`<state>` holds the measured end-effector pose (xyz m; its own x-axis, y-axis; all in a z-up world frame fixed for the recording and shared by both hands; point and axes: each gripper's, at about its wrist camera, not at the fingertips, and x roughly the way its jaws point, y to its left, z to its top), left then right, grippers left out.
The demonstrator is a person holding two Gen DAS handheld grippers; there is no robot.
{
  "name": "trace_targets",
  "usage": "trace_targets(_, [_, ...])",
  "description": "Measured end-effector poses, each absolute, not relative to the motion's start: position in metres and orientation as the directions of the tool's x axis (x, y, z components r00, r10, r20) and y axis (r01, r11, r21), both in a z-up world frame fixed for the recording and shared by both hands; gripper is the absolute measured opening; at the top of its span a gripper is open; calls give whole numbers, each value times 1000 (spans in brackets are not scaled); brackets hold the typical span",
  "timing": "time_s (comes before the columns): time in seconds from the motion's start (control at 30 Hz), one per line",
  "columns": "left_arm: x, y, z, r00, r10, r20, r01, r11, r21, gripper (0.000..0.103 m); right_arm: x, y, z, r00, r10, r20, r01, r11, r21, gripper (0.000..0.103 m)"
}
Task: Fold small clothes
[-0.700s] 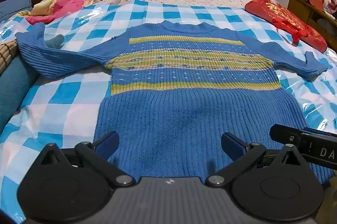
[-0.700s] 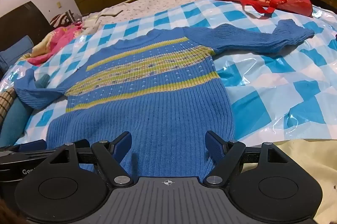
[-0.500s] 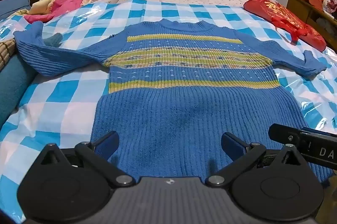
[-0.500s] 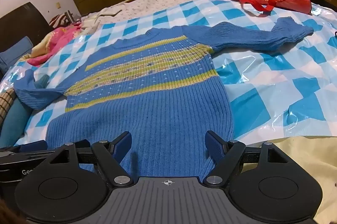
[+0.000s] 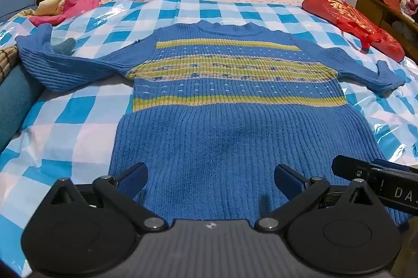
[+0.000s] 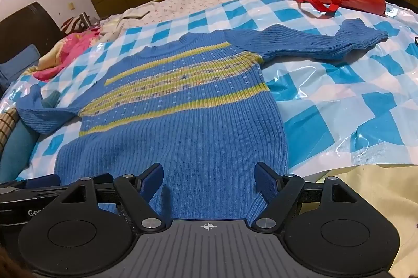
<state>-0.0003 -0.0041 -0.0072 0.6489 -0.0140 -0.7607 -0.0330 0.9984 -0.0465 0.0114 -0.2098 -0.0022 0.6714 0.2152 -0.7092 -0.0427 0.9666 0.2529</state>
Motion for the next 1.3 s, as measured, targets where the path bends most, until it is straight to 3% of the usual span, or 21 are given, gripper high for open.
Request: trace_targets(1.3, [3, -13, -5, 636, 24, -772, -30, 1000, 7, 103, 11, -210, -6, 673, 225, -704, -45, 963, 265, 78])
